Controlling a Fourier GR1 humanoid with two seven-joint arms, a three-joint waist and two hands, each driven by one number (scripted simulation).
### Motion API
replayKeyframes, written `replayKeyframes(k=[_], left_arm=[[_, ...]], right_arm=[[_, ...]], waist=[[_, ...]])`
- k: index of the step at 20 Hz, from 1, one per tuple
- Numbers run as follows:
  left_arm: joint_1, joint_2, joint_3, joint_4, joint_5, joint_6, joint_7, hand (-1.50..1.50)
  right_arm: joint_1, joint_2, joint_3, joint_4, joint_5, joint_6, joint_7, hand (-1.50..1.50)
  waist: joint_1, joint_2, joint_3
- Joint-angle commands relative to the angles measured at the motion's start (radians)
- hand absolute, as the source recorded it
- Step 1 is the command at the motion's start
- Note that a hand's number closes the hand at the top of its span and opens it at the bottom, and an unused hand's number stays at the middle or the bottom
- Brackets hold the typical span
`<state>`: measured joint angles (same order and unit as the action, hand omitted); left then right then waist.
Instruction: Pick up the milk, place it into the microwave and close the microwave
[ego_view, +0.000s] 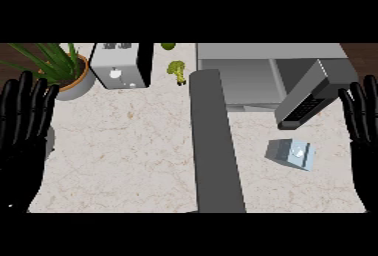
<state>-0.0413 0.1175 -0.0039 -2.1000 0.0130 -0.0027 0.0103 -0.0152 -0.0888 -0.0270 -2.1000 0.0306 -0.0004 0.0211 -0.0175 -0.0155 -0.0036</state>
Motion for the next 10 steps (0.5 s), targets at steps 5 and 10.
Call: replayKeyframes(k=[5,10], left_arm=[[0.02,-0.018,-0.028,0.104,-0.027,-0.038,-0.107,-1.5],[0.046,-0.049,0.018,0.155,0.043,-0.014,-0.022,-1.5]], right_arm=[[0.085,-0.019,-0.025,-0.097,-0.065,0.096,-0.203,-1.5],[0.102,0.001,-0.086,0.014,-0.236,0.164,-0.243,-1.5]], waist=[[0.011,0.015,0.004],[0.015,0.016,0.004]])
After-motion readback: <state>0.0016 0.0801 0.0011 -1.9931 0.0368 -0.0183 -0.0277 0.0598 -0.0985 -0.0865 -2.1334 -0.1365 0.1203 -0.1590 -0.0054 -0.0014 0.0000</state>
